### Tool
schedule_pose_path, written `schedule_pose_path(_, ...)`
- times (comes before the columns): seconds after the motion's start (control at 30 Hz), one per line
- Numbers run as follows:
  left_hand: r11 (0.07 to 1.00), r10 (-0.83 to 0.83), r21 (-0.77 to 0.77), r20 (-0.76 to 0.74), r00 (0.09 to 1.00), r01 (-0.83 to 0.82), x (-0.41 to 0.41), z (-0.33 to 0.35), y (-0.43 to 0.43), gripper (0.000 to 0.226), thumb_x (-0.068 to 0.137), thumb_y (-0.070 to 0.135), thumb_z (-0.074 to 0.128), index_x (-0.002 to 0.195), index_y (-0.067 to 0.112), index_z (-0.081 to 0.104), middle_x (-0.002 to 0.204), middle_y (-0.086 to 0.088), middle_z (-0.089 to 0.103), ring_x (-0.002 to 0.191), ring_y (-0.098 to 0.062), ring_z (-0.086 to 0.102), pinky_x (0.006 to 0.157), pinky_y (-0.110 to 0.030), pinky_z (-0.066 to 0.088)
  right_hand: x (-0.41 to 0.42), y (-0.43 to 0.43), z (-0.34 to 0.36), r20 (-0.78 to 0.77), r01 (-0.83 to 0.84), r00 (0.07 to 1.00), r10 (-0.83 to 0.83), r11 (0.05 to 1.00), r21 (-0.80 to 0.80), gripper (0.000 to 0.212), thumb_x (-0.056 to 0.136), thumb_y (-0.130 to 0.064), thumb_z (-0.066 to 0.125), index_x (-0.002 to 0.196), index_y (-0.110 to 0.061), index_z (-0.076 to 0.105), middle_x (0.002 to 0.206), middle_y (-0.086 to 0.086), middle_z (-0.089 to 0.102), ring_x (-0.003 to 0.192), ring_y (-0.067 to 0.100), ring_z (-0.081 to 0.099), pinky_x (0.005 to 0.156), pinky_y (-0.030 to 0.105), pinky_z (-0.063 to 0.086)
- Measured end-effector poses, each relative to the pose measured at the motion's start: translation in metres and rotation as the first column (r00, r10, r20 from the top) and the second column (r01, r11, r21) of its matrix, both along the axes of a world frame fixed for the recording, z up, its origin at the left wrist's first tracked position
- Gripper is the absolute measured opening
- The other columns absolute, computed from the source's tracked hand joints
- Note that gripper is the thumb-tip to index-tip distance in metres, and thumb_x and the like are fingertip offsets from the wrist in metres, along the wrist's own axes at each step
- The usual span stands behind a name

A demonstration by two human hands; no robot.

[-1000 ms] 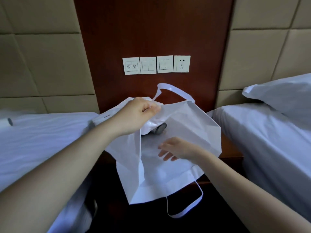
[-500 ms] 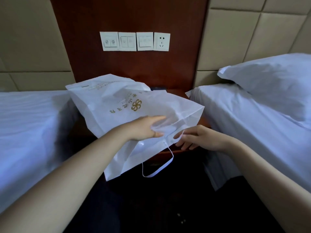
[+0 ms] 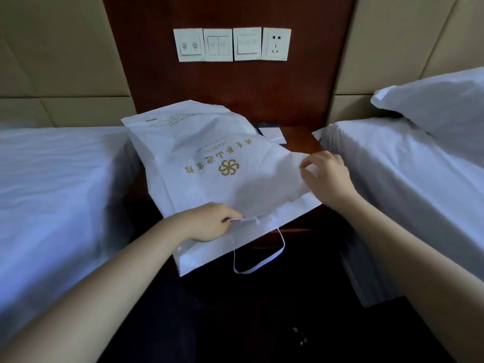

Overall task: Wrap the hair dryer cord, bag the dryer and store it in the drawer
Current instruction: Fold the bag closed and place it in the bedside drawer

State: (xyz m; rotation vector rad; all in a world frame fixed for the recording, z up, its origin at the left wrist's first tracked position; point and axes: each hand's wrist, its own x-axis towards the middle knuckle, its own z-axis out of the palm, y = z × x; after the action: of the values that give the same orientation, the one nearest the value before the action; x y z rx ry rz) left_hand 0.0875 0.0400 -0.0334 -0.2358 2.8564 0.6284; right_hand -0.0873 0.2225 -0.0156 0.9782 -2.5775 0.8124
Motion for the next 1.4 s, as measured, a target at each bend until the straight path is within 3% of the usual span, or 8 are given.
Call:
schedule_pose_path(0.17, 0.96, 0.181, 0.213, 0.02, 0.983, -0.181, 0.033, 0.0, -0.022, 0.025, 0.087, 0.029, 0.057, 0.109, 0.027, 0.069, 0.108, 0.011, 0.069, 0.101, -0.001, 0.06, 0.096, -0.021, 0.043, -0.007, -0.023, -0.006, -0.044, 0.212, 0.977, -0.21, 0.916, 0.34, 0.051, 0.088, -0.037, 0.053, 0.131, -0.013, 0.044, 0.133, 0.015, 0.047, 0.121, 0.039, 0.042, 0.096, 0.044, 0.036)
schedule_pose_path(0.27, 0.874, 0.464, 0.312, -0.303, 0.832, -0.373, 0.045, -0.011, -0.018, 0.013, 0.08, 0.033, 0.067, 0.087, 0.023, 0.071, 0.091, 0.008, 0.071, 0.092, -0.008, 0.065, 0.088, -0.024, 0.048, -0.001, -0.025, -0.011, 0.021, 0.197, 0.975, -0.223, 0.897, 0.395, 0.046, 0.09, -0.037, 0.052, 0.126, -0.01, 0.043, 0.12, 0.015, 0.058, 0.113, 0.037, 0.051, 0.092, 0.042, 0.037)
schedule_pose_path(0.4, 0.656, 0.709, 0.36, -0.594, 0.379, -0.663, 0.053, -0.029, -0.006, 0.044, 0.073, 0.025, 0.076, 0.108, 0.008, 0.054, 0.115, -0.011, 0.05, 0.111, -0.032, 0.046, 0.094, -0.039, 0.039, 0.006, -0.014, -0.021, 0.021, 0.234, 0.968, -0.251, 0.929, 0.287, 0.015, 0.089, -0.027, 0.047, 0.095, -0.015, 0.056, 0.097, 0.011, 0.063, 0.098, 0.036, 0.058, 0.093, 0.041, 0.033)
schedule_pose_path(0.6, 0.464, 0.853, 0.51, -0.478, 0.209, -0.724, 0.057, -0.051, 0.0, 0.078, 0.074, 0.017, 0.077, 0.136, 0.001, 0.032, 0.144, -0.02, 0.025, 0.128, -0.036, 0.027, 0.096, -0.033, 0.026, 0.005, 0.007, -0.047, 0.492, 0.185, 0.868, -0.063, 0.961, -0.203, 0.035, 0.086, -0.018, 0.052, 0.053, -0.013, 0.039, 0.058, 0.001, 0.039, 0.063, 0.019, 0.039, 0.052, 0.032, 0.025)
schedule_pose_path(0.9, 0.406, 0.912, 0.588, -0.313, 0.266, -0.7, 0.063, -0.067, -0.009, 0.052, 0.085, 0.027, 0.066, 0.124, 0.009, 0.038, 0.128, -0.014, 0.053, 0.11, -0.035, 0.054, 0.081, -0.034, 0.042, 0.0, 0.024, -0.066, 0.659, 0.241, 0.749, 0.073, 0.896, -0.373, 0.019, 0.09, -0.018, 0.053, 0.076, -0.008, 0.06, 0.076, 0.007, 0.055, 0.078, 0.024, 0.052, 0.062, 0.03, 0.04)
schedule_pose_path(1.1, 0.335, 0.933, 0.754, -0.181, 0.311, -0.565, 0.066, -0.071, -0.005, 0.036, 0.085, 0.018, 0.065, 0.11, 0.014, 0.039, 0.105, -0.008, 0.06, 0.089, -0.026, 0.059, 0.081, -0.037, 0.049, 0.027, 0.019, -0.069, 0.041, 0.192, 0.981, -0.191, 0.98, -0.046, 0.046, 0.083, -0.019, 0.053, 0.129, -0.01, 0.048, 0.133, 0.015, 0.047, 0.125, 0.037, 0.037, 0.1, 0.045, 0.03)
schedule_pose_path(1.2, 0.317, 0.924, 0.791, -0.135, 0.357, -0.522, 0.065, -0.067, -0.004, 0.016, 0.088, 0.014, 0.06, 0.101, 0.009, 0.053, 0.093, -0.008, 0.06, 0.081, -0.024, 0.056, 0.078, -0.038, 0.048, 0.053, 0.007, -0.066, -0.304, -0.073, 0.949, 0.08, 0.997, 0.033, 0.049, 0.079, -0.038, 0.051, 0.121, -0.012, 0.058, 0.13, 0.015, 0.053, 0.124, 0.036, 0.043, 0.102, 0.044, 0.027)
schedule_pose_path(1.4, 0.238, 0.917, 0.865, -0.051, 0.395, -0.441, 0.073, -0.062, -0.009, 0.017, 0.094, 0.016, 0.052, 0.1, 0.004, 0.063, 0.096, -0.014, 0.063, 0.081, -0.023, 0.059, 0.067, -0.033, 0.053, 0.118, -0.037, -0.083, -0.327, -0.486, 0.732, 0.598, 0.794, 0.364, 0.058, 0.065, -0.046, 0.069, 0.116, -0.019, 0.059, 0.111, 0.004, 0.063, 0.101, 0.026, 0.056, 0.09, 0.037, 0.039)
